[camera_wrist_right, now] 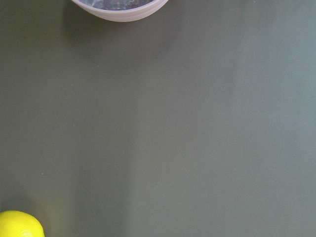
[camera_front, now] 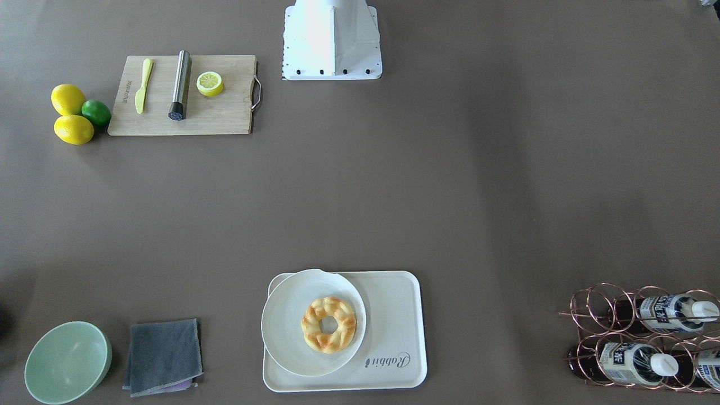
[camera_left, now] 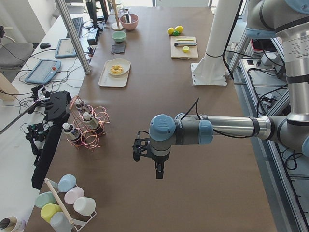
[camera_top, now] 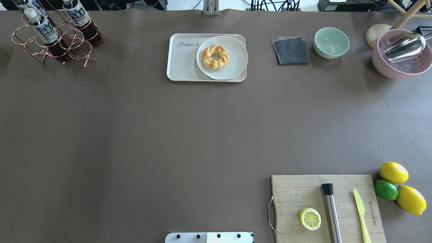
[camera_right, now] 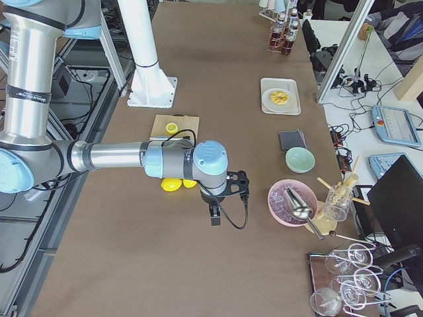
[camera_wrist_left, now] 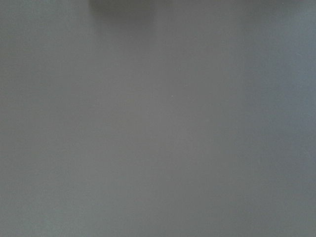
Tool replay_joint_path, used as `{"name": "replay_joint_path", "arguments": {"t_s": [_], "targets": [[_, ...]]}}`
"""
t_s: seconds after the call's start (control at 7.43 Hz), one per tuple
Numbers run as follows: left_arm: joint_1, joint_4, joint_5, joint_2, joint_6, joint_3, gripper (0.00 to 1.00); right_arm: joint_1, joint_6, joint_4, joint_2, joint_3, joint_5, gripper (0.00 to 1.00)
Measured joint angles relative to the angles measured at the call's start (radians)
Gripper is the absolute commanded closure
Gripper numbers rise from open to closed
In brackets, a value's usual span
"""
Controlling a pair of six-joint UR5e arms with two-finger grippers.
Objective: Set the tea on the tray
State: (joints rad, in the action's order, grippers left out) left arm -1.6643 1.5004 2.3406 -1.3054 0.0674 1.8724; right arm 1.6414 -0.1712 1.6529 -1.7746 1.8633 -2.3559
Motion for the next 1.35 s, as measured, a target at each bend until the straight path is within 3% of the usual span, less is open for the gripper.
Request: {"name": "replay_joint_path", "arguments": {"t_s": [0.81,1.08,1.35], "targets": [[0.003,0.013,0.000,-0.001,0.001,0.003,0.03,0.001,0.000,0.001,-0.005,0.002,0.053,0.00],[0.004,0.079,0.014,-0.014,-0.011,0.003,0.03,0.000,-0.001,0.000,0.002,0.008,0.054,0.00],[0.015,0.145,0.043,-0.108,-0.111,-0.006,0.03,-0.019,0.001,0.002,0.023,0.020,0.053,0.00]]}}
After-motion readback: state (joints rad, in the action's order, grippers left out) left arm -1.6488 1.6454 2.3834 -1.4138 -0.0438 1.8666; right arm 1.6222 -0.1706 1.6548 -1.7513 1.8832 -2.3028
